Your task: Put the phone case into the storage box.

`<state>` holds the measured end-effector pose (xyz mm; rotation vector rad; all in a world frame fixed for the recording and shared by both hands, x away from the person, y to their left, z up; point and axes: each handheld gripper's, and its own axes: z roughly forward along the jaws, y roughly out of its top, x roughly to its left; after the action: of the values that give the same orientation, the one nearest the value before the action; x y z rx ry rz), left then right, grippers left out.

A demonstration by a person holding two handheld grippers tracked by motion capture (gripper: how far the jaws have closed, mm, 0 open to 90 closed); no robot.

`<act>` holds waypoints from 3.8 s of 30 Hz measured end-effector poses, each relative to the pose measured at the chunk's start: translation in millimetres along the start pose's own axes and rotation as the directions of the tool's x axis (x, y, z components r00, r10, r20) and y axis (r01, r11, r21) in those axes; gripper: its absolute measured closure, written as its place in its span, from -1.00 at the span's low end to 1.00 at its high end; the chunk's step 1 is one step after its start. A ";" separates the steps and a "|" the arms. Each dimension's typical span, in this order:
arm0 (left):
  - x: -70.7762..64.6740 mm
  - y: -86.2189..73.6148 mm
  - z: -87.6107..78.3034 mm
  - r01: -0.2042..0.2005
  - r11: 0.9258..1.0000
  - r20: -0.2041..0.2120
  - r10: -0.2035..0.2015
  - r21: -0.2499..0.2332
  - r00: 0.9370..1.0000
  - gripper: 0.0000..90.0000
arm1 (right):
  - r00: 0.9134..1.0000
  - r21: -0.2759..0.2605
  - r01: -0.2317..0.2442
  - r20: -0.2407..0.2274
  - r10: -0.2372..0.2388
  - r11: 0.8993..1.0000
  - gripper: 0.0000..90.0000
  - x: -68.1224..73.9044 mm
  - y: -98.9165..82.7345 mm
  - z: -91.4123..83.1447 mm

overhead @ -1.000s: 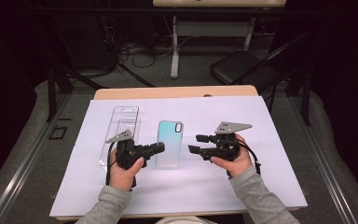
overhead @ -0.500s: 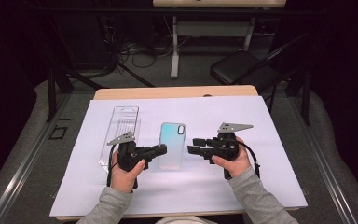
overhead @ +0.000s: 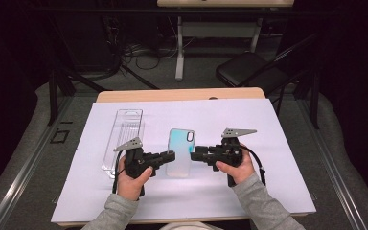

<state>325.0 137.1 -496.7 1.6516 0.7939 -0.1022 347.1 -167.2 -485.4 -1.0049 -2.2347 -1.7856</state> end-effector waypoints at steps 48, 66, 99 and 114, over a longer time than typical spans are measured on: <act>-6.4 -5.6 9.4 -0.014 0.999 0.029 0.013 0.034 0.999 0.82 | 0.994 0.036 -0.073 -0.082 0.075 0.997 0.68 -2.6 -2.6 2.2; -6.8 -5.7 9.1 -0.018 0.999 0.022 0.017 0.033 1.000 0.82 | 0.991 0.020 -0.100 -0.084 0.102 0.995 0.79 -5.7 -3.6 0.9; -5.8 -6.8 9.5 -0.005 1.000 0.019 0.004 0.027 1.000 0.82 | 0.993 0.000 -0.090 -0.070 0.090 0.996 0.82 -4.4 -5.3 0.9; -5.0 -7.0 9.5 -0.007 1.000 0.014 0.007 0.027 1.000 0.80 | 0.993 -0.013 -0.100 -0.062 0.099 0.995 0.82 -3.6 -6.0 1.5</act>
<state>320.8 126.5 -502.6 1.6772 0.7793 -0.1195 347.0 -167.9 -492.5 -1.0313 -2.0988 -1.7709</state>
